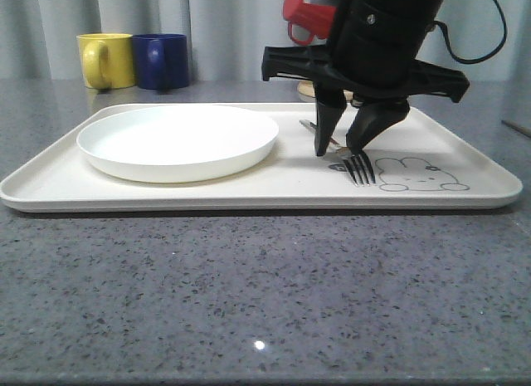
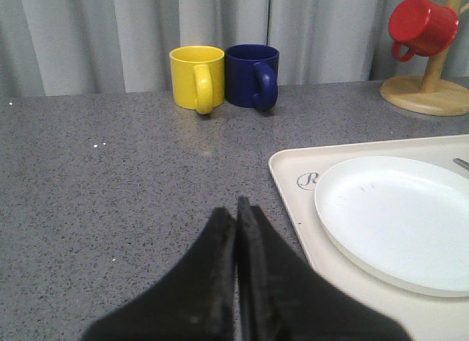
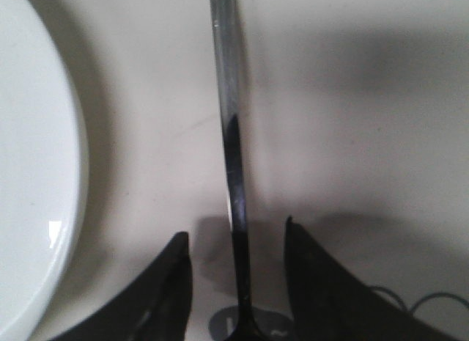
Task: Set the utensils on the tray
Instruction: 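Carry the fork onto the tray beside the plate and release, then move the right gripper back over the chopsticks and grasp them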
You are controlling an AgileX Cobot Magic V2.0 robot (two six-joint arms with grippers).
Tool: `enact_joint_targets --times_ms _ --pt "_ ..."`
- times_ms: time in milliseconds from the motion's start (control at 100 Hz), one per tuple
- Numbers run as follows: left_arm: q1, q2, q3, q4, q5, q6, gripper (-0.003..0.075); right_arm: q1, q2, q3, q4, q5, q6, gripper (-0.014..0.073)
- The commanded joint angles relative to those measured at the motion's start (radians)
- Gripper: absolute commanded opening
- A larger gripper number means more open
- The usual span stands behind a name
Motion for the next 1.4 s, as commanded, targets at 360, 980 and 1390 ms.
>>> enact_joint_targets --times_ms 360,980,1390 --pt "0.001 0.003 -0.028 -0.004 -0.085 0.001 -0.0019 -0.013 -0.106 -0.092 -0.063 0.074 -0.065 0.0422" --pt "0.001 0.003 -0.028 -0.004 -0.085 0.001 -0.0019 -0.469 -0.217 -0.131 0.064 0.295 -0.505 0.0422" --pt "0.001 0.003 -0.028 -0.004 -0.085 0.001 -0.0019 -0.64 -0.114 -0.131 0.191 0.34 -0.68 0.0422"
